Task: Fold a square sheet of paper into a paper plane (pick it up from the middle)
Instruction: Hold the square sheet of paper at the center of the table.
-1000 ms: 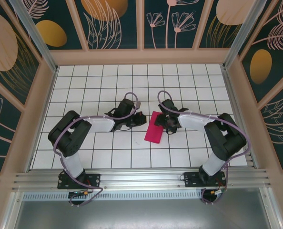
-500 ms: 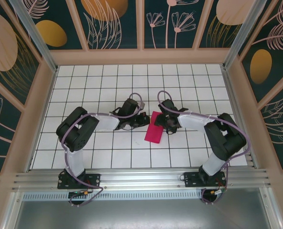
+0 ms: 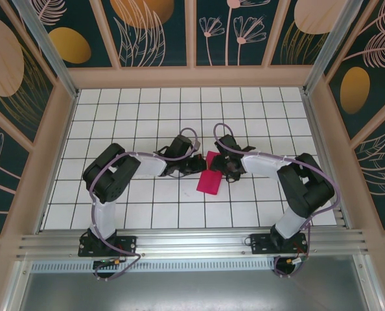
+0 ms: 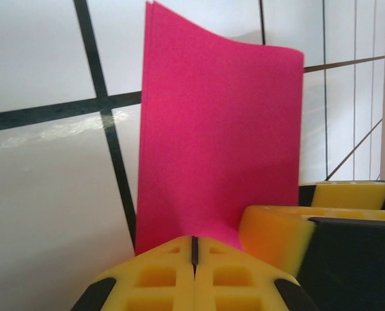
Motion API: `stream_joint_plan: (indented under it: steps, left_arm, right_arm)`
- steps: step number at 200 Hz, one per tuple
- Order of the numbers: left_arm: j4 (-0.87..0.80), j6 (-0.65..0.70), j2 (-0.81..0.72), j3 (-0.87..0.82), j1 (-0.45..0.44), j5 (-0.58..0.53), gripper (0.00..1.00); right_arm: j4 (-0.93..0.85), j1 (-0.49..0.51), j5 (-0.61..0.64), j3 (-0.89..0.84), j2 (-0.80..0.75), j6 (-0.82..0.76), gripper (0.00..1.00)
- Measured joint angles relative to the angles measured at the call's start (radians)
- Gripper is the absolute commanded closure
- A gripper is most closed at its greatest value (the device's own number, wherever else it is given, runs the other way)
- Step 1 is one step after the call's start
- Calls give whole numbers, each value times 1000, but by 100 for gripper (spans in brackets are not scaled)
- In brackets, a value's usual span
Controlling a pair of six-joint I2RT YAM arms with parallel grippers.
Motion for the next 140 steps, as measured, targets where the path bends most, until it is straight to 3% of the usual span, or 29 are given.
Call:
stream_joint_plan:
  steps: [87,121,140]
  left_arm:
    - [-18,0,14,14,0,-8,100]
    - [-19,1,13,14,0,-11,100]
    - [-19,2,13,14,0,-11,100]
  right_arm:
    - [-9,4,5,8,2,-1,25]
    - [-5,4,-18,6,-31,-16,20]
    - [46,-1,-52,-16,-58,-18,27]
